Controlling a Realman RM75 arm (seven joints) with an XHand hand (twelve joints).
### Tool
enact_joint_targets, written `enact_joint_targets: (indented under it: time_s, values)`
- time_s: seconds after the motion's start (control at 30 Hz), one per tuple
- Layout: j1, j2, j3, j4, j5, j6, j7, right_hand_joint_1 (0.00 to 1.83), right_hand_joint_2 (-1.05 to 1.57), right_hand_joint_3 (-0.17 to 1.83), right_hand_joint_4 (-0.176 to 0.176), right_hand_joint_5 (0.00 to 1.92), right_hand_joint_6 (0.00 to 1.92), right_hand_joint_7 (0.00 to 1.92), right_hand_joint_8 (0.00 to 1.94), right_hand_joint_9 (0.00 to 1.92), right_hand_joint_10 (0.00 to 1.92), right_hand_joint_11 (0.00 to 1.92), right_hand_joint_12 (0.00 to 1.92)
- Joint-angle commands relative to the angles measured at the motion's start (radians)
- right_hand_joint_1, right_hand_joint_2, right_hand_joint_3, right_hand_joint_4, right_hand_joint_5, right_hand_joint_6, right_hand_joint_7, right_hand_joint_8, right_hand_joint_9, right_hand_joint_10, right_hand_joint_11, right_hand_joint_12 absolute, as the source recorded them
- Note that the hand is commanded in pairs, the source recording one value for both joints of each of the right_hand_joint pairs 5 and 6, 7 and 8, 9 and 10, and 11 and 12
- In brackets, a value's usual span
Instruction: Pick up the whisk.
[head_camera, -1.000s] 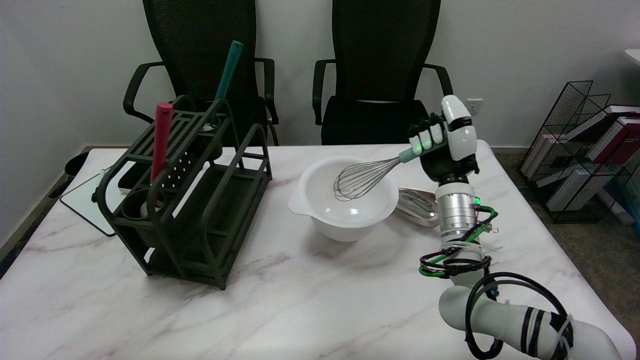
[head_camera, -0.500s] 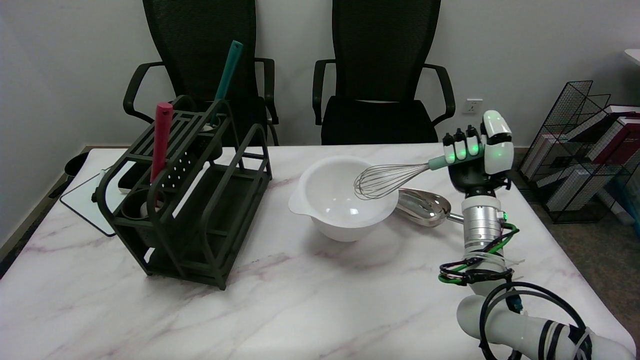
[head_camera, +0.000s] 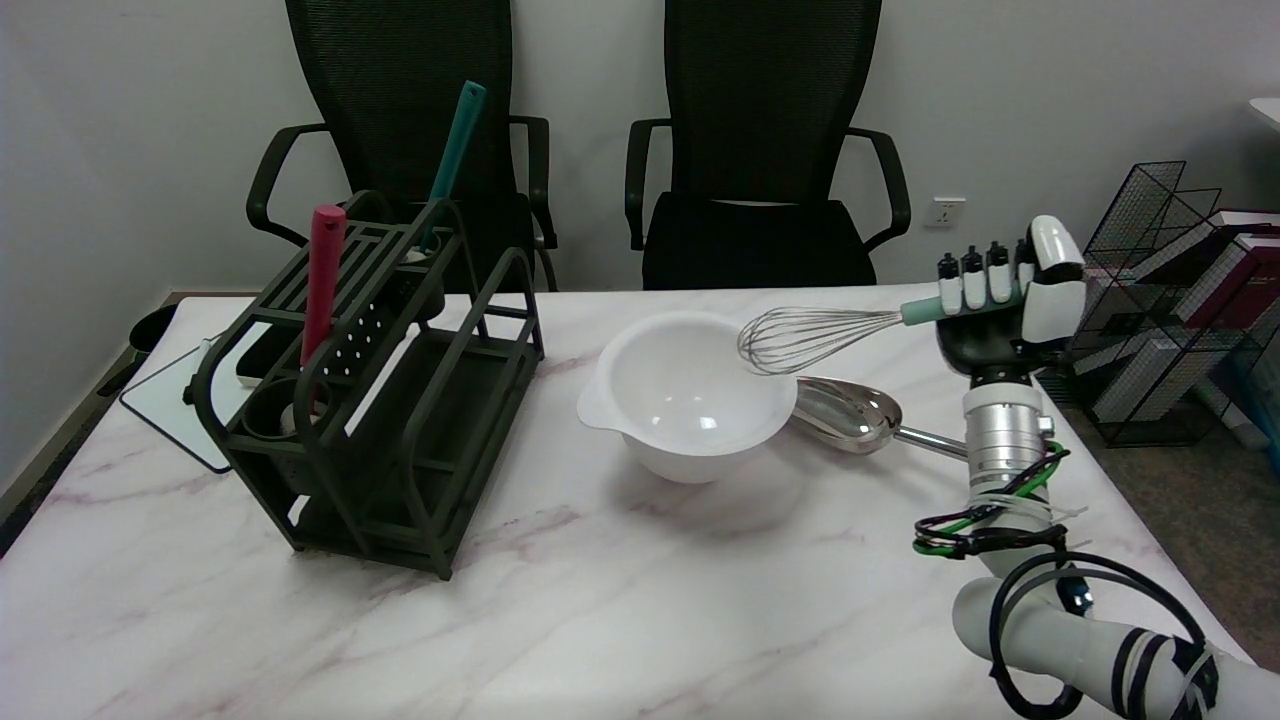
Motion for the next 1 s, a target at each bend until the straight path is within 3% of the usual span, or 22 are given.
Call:
enact_joint_targets:
  time_s: [0.03, 0.53, 0.83, 1.0]
  values:
    - [-0.030, 0.090, 0.092, 0.039, -0.009, 0.058, 0.162, 0.96, 1.16, 1.01, 0.000, 1.92, 1.92, 1.92, 1.92, 1.92, 1.92, 1.92, 1.92]
    - [-0.029, 0.129, 0.241, 0.094, -0.201, -0.009, -0.089, 1.02, 1.21, 0.85, 0.000, 1.92, 1.92, 1.92, 1.92, 1.92, 1.92, 1.92, 1.92]
    - [-0.024, 0.131, 0.239, -0.108, -0.294, -0.205, -0.124, 1.04, 1.28, 0.81, 0.000, 1.92, 1.92, 1.92, 1.92, 1.92, 1.92, 1.92, 1.92]
    - [0.016, 0.137, 0.232, -0.180, -0.487, -0.351, -0.124, 1.06, 1.34, 0.71, 0.000, 1.92, 1.92, 1.92, 1.92, 1.92, 1.92, 1.92, 1.92]
